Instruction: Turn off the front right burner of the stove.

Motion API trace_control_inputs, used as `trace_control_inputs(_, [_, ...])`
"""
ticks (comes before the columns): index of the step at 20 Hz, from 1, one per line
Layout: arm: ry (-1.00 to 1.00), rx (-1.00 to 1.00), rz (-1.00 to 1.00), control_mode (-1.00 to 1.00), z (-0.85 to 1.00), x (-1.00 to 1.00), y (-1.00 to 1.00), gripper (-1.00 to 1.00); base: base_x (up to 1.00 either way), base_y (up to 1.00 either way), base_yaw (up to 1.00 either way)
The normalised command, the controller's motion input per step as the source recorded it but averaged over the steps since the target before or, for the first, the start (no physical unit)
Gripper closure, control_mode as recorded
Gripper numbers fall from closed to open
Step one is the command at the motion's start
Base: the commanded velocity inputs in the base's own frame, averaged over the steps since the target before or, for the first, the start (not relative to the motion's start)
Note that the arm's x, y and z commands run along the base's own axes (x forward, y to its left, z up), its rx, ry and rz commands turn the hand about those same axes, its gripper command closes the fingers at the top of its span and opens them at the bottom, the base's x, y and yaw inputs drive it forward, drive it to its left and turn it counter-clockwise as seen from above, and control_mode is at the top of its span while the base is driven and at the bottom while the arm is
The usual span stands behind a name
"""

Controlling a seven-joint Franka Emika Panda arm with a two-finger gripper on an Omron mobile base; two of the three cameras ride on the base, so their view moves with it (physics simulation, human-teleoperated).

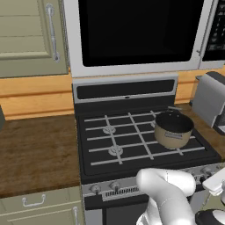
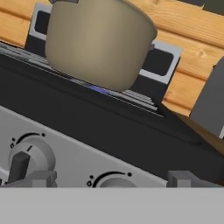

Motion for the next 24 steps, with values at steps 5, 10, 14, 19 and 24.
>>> trace_control_inputs(5, [0.0,0.0,0.0,-1.0,-0.15,0.07,-0.02,-1.0,0.0,0.0,0.0])
trace_control_inputs(10, [0.0,0.0,0.0,-1.0,-0.14,0.0,-0.16,-1.0,0.0,0.0,0.0])
trace_control_inputs(14, [0.0,0.0,0.0,-1.0,-0.04,0.02,-0.17,-1.0,0.0,0.0,0.0])
trace_control_inputs(19, [0.0,0.0,0.0,-1.0,-0.03,0.05,-0.04,-1.0,0.0,0.0,0.0])
trace_control_inputs(24, [0.0,0.0,0.0,-1.0,-0.14,0.04,0.0,-1.0,0.0,0.0,0.0])
